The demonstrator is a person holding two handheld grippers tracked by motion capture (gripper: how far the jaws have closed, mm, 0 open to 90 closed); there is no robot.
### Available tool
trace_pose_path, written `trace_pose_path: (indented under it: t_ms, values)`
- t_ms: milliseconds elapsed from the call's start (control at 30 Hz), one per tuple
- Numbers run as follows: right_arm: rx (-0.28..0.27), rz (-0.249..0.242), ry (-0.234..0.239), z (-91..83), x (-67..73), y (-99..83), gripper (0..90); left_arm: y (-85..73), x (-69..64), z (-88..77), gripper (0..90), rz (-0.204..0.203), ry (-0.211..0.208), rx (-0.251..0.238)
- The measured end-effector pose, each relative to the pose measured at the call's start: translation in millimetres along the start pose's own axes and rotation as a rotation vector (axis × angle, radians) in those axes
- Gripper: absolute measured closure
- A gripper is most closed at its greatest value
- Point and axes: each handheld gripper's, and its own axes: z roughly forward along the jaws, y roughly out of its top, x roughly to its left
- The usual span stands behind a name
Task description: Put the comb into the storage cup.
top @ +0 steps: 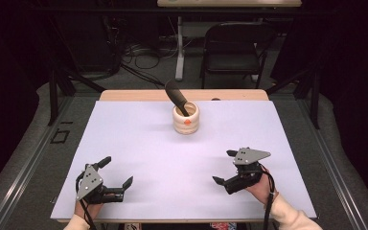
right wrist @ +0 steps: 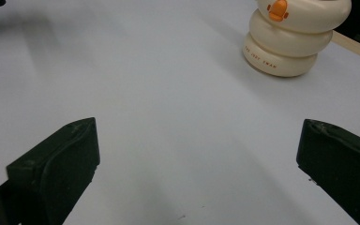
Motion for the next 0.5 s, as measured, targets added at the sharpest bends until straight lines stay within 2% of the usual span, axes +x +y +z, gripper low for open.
trace_pose_path:
  t_ms: [500]
  values:
    - [-0.039,0.005,-0.022,-16.3,4.4,-8.0,0.0,-0.1,-0.2,-0.1,0.3,0.0,0.001,0.001]
